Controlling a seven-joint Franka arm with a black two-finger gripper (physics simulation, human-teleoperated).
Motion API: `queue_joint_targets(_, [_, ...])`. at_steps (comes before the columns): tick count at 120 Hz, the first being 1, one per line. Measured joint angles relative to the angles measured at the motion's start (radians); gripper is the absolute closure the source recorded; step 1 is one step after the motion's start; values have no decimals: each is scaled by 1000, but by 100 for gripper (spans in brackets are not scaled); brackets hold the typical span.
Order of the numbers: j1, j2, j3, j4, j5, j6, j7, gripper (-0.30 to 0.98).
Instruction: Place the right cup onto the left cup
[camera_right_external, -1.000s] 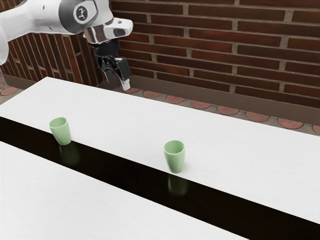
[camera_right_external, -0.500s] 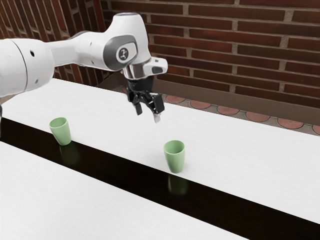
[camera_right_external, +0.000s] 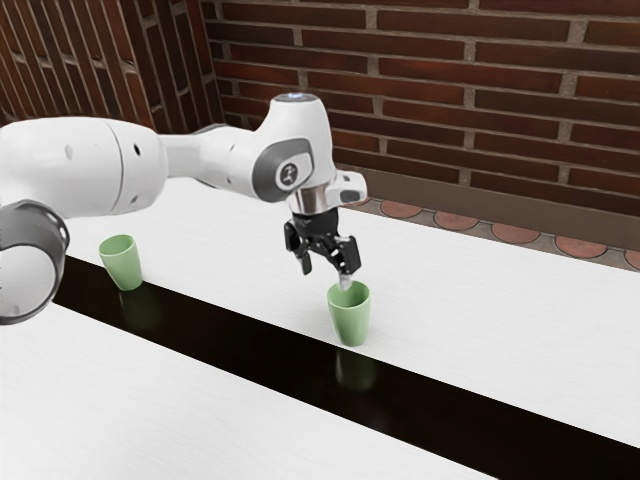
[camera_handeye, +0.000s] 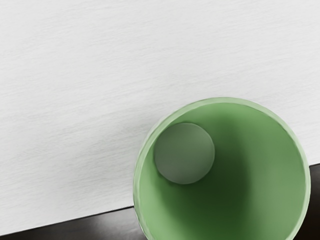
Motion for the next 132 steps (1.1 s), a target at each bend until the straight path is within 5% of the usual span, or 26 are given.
queue_joint_targets(40, [-1, 68, 0, 0, 36, 71, -40, 1])
queue_joint_targets(83, [-7, 87, 0, -3, 41, 110, -67, 62])
queue_joint_targets(132, [-9, 75, 0, -5, 40, 122, -87, 77])
